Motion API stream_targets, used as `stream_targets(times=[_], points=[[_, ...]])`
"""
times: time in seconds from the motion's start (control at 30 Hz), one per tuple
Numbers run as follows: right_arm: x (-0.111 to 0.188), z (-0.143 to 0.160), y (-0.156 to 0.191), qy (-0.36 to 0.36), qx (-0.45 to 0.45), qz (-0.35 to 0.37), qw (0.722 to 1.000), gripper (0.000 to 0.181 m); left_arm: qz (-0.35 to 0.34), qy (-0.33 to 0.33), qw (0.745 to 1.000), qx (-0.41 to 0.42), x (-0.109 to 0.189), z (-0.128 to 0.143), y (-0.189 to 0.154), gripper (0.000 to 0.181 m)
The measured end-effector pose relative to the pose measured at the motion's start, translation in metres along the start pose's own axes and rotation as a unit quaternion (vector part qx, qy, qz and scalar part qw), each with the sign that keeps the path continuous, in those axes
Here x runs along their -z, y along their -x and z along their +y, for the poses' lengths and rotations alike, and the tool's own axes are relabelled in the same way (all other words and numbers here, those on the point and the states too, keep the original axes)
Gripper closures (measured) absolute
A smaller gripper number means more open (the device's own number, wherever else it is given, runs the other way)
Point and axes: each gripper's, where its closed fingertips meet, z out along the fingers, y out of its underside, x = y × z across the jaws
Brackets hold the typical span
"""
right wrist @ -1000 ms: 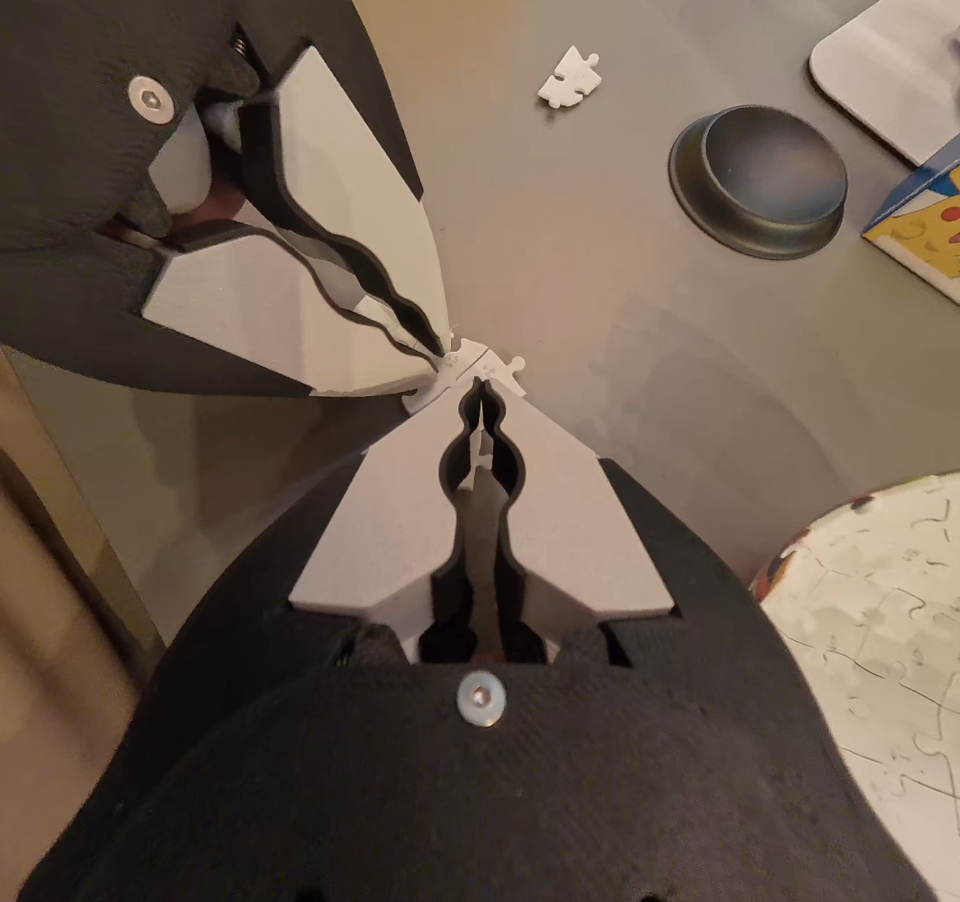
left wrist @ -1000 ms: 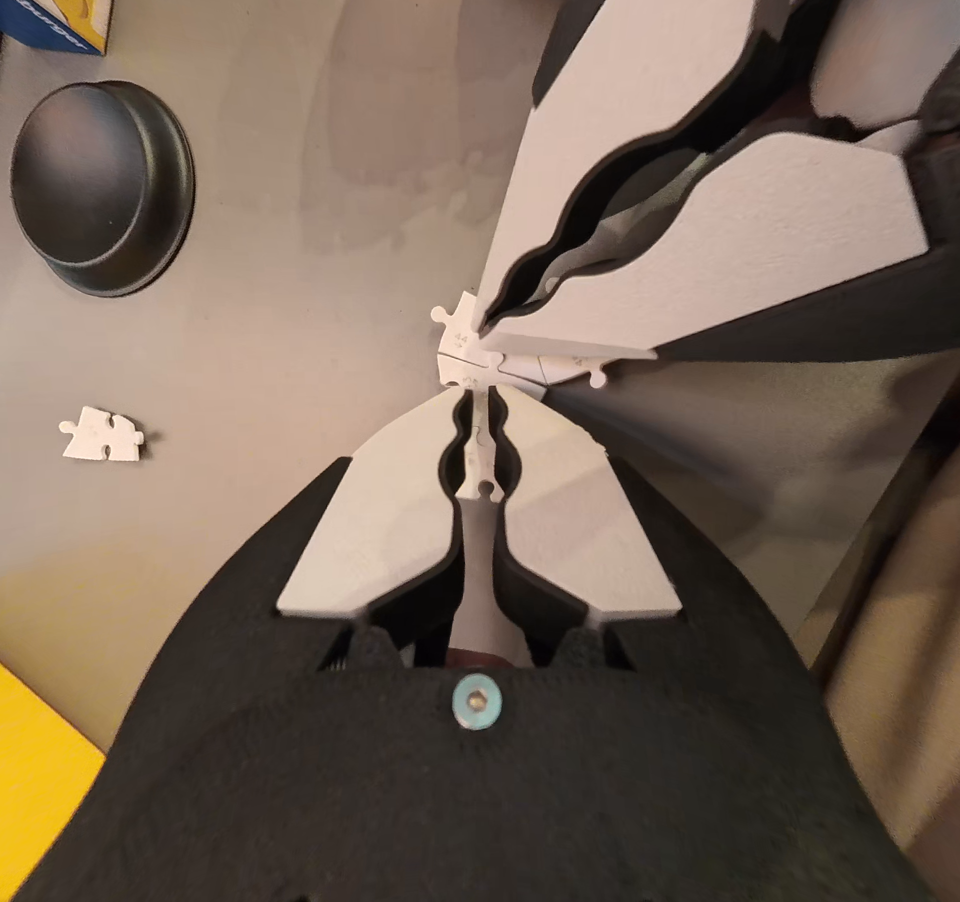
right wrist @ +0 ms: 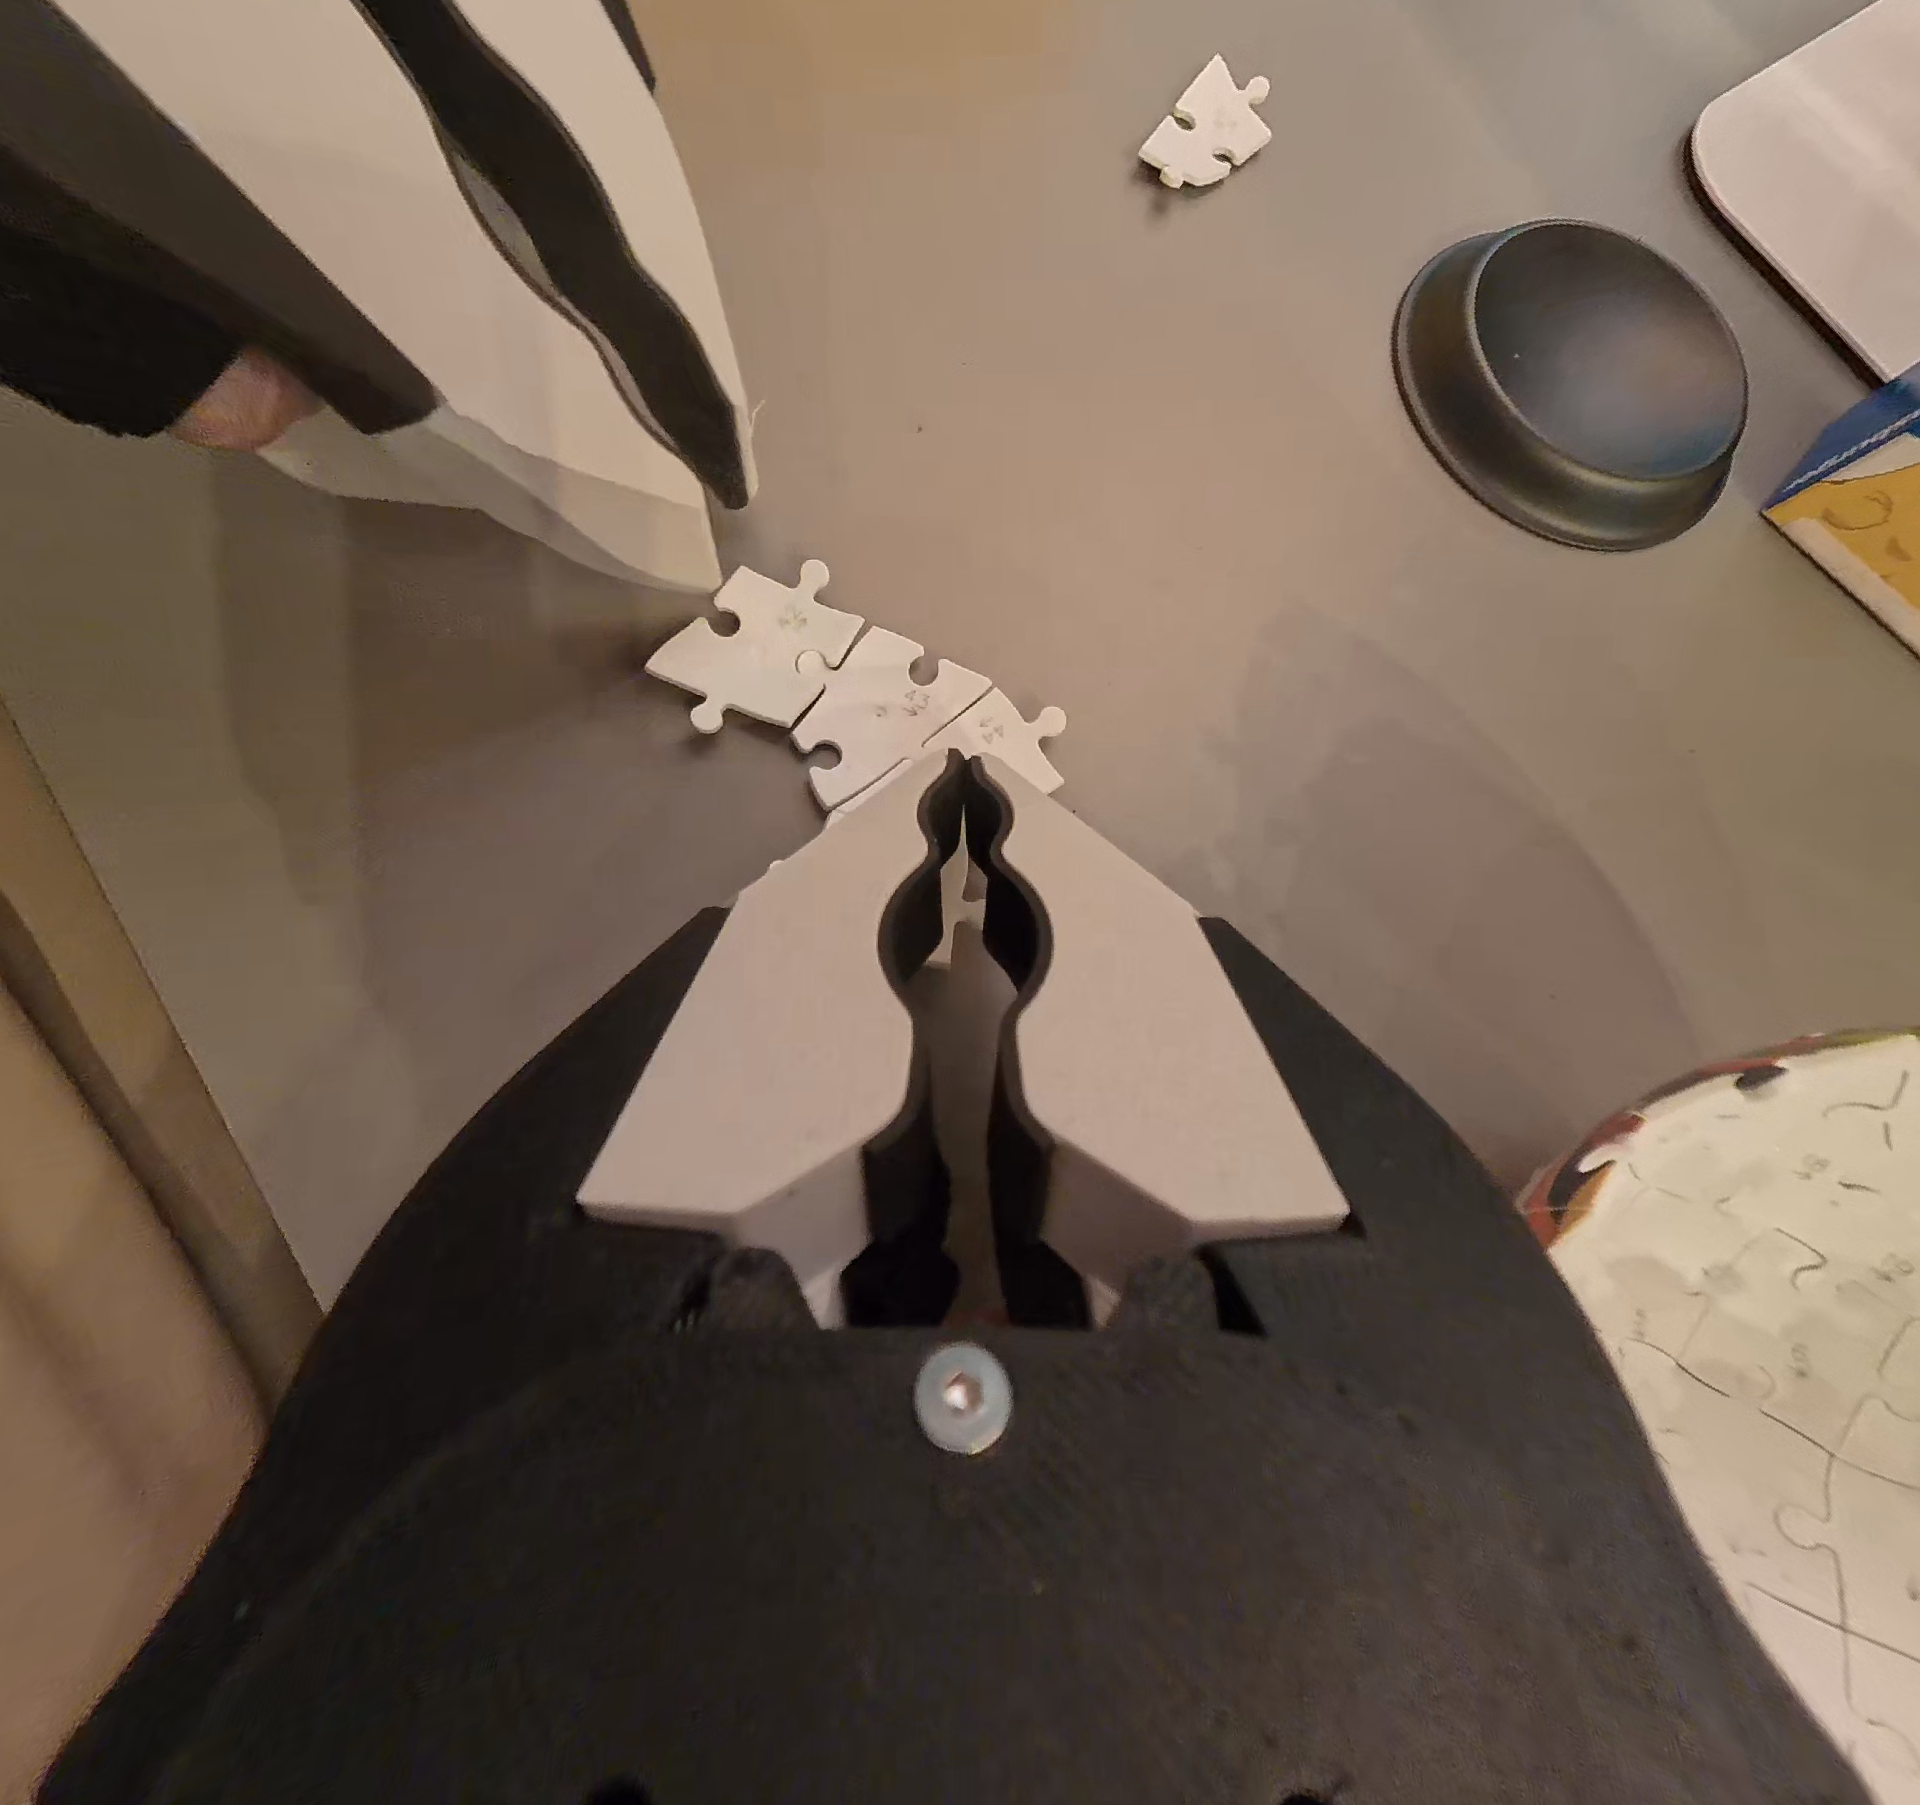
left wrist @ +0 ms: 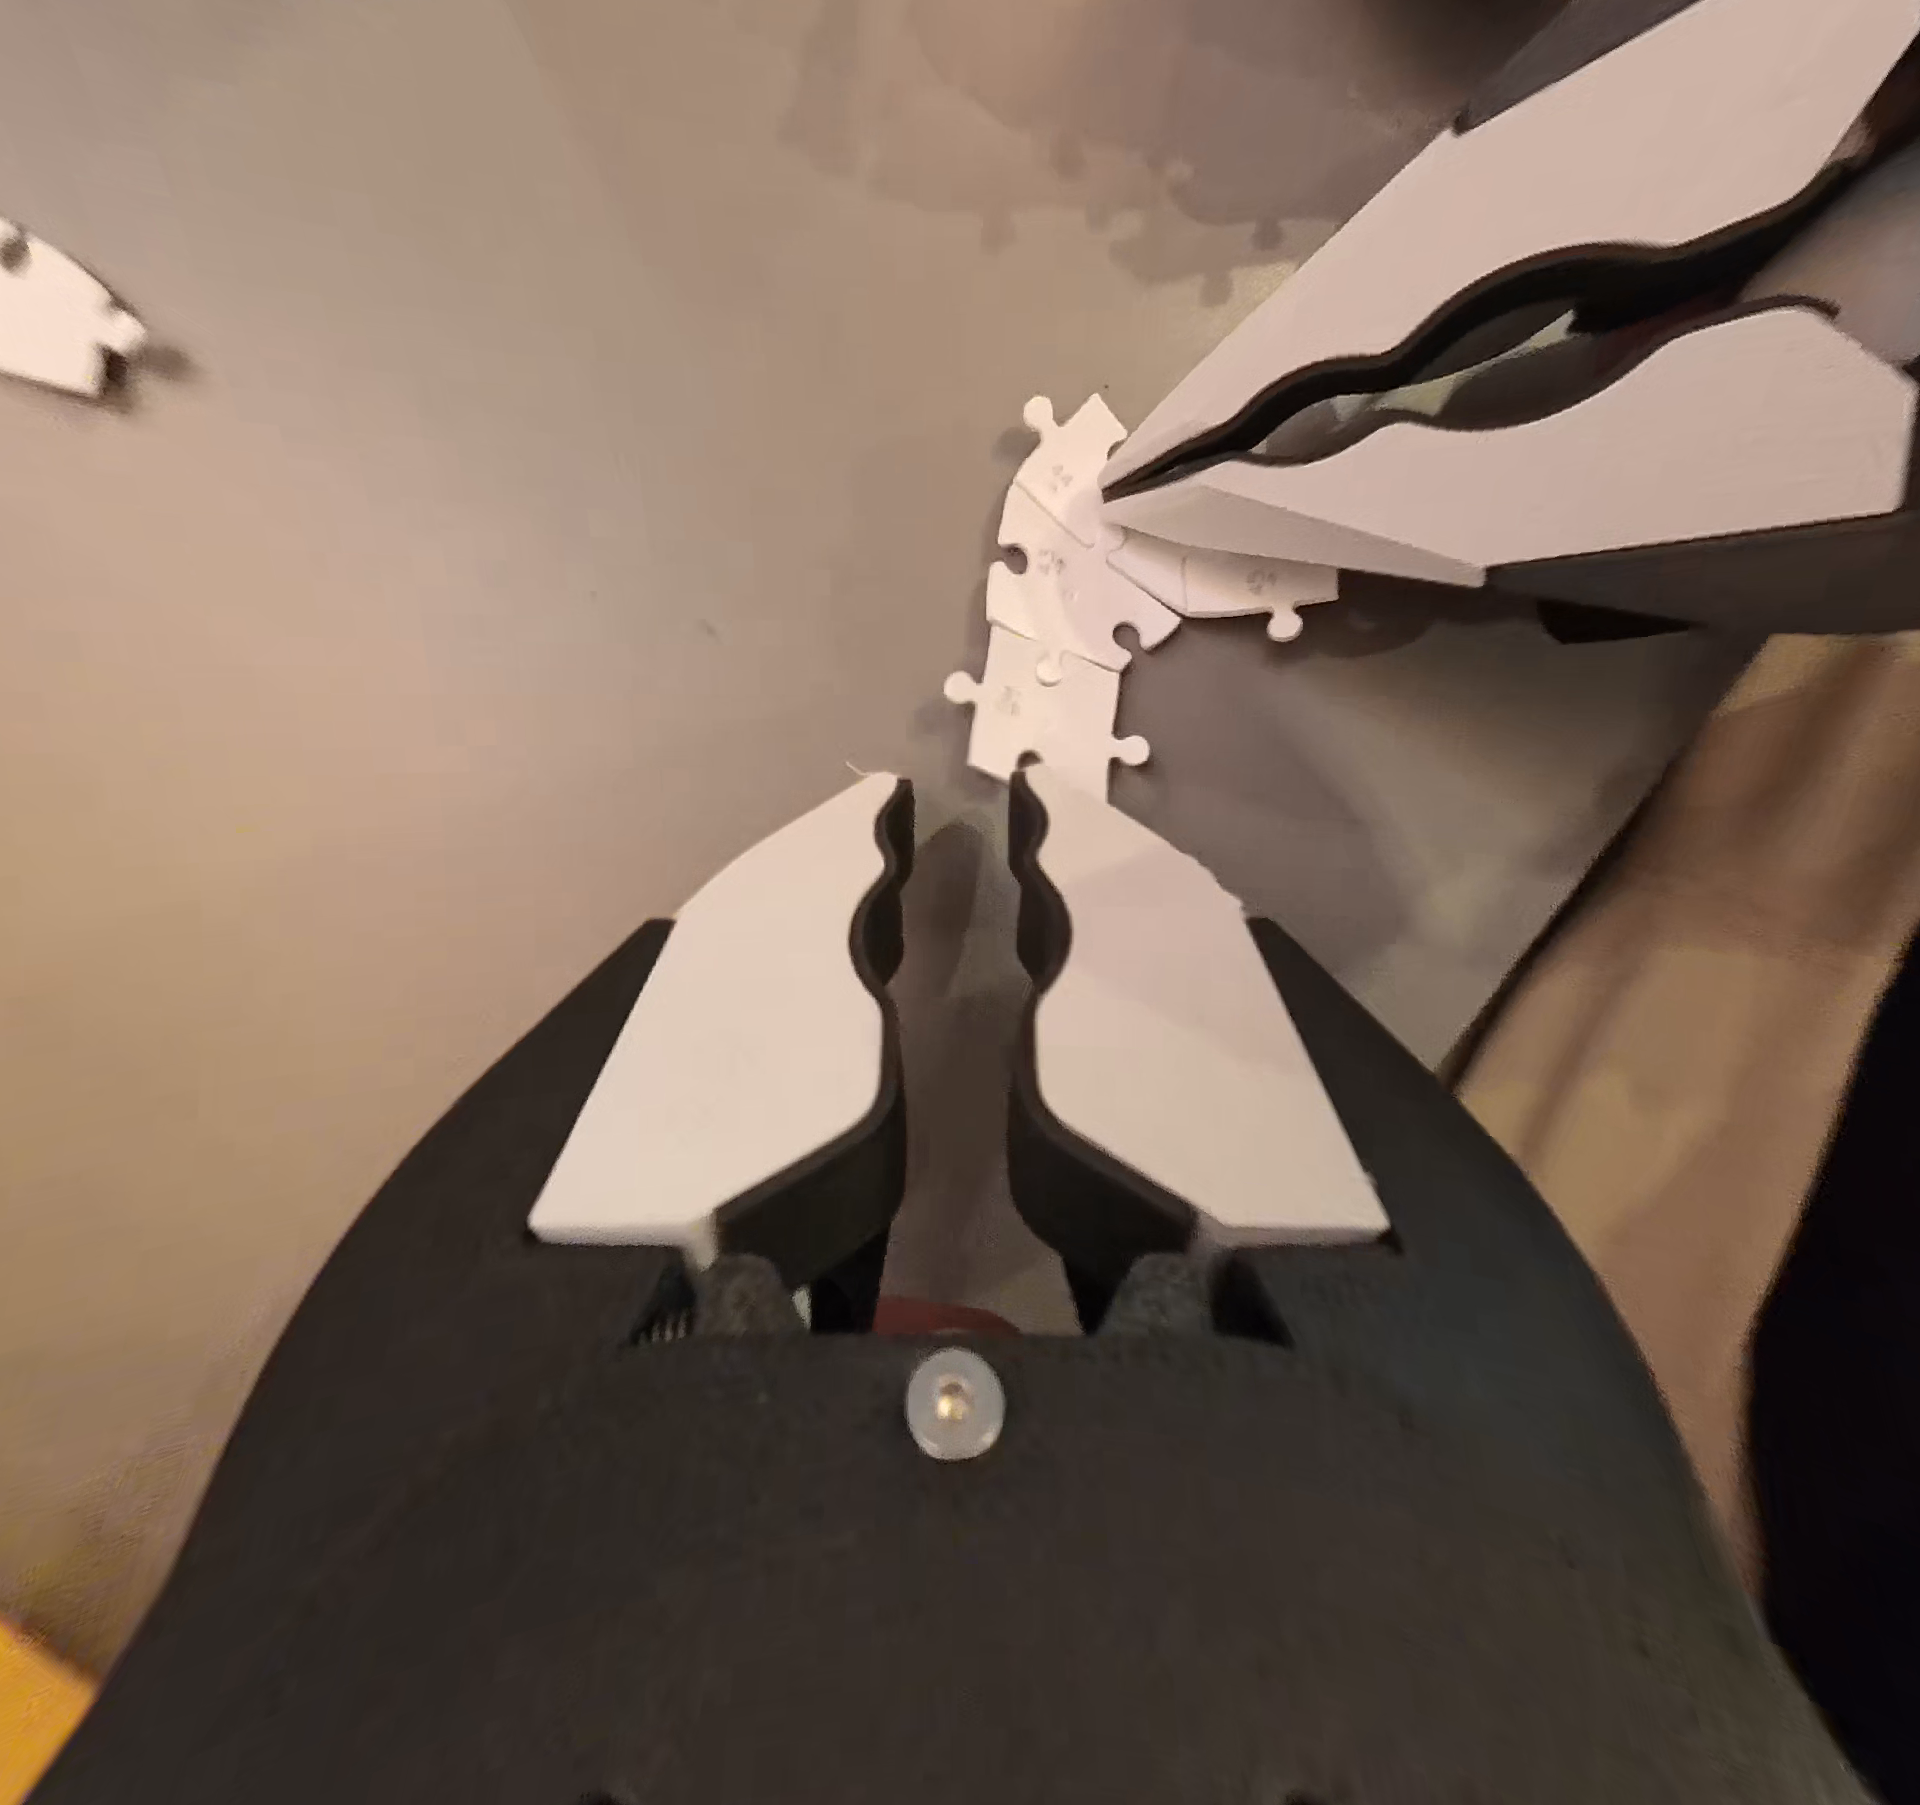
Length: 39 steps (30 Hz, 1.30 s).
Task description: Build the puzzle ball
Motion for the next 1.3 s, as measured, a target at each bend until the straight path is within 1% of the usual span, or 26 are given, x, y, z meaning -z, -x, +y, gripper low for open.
stream_targets(times=[0.1,0.2,0.4,0.5,0.67,0.9,1.0,1.07,1.2,1.3], points=[[0.0,0.0,0.001,0.0,0.002,-0.001,1.0,0.181,0.036,-0.007,0.999,0.038,-0.003,-0.002,-0.008,0.162],[0.0,0.0,0.001,-0.001,0.004,0.001,1.0,0.181,0.026,-0.009,0.998,0.058,-0.006,-0.005,-0.007,0.163],[0.0,0.0,0.001,-0.001,0.004,0.001,1.0,0.181,0.032,-0.023,0.995,0.092,-0.007,-0.008,-0.005,0.163],[0.0,0.0,0.001,-0.002,0.003,0.001,1.0,0.181,0.026,-0.028,0.995,0.09,-0.006,-0.01,-0.005,0.163],[0.0,0.0,0.0,-0.002,0.0,0.0,1.0,0.181,0.032,-0.056,0.992,0.105,-0.001,-0.018,-0.004,0.165],[0.001,-0.001,0.0,-0.004,0.003,0.005,1.0,0.181,0.02,-0.063,0.992,0.109,-0.003,-0.02,-0.002,0.163],[0.002,-0.004,-0.001,-0.014,0.001,0.005,1.0,0.181,0.01,-0.059,0.993,0.105,-0.005,-0.018,0.0,0.164],[0.003,-0.011,0.001,-0.035,0.004,-0.002,0.999,0.181,0.005,-0.057,0.993,0.103,-0.005,-0.018,0.002,0.164],[0.0,-0.011,0.005,-0.031,0.011,-0.013,0.999,0.181,-0.012,-0.049,0.994,0.101,-0.005,-0.014,0.007,0.164],[-0.005,-0.007,0.006,-0.008,0.011,-0.02,1.0,0.181,-0.021,-0.038,0.994,0.096,-0.007,-0.01,0.008,0.163]])
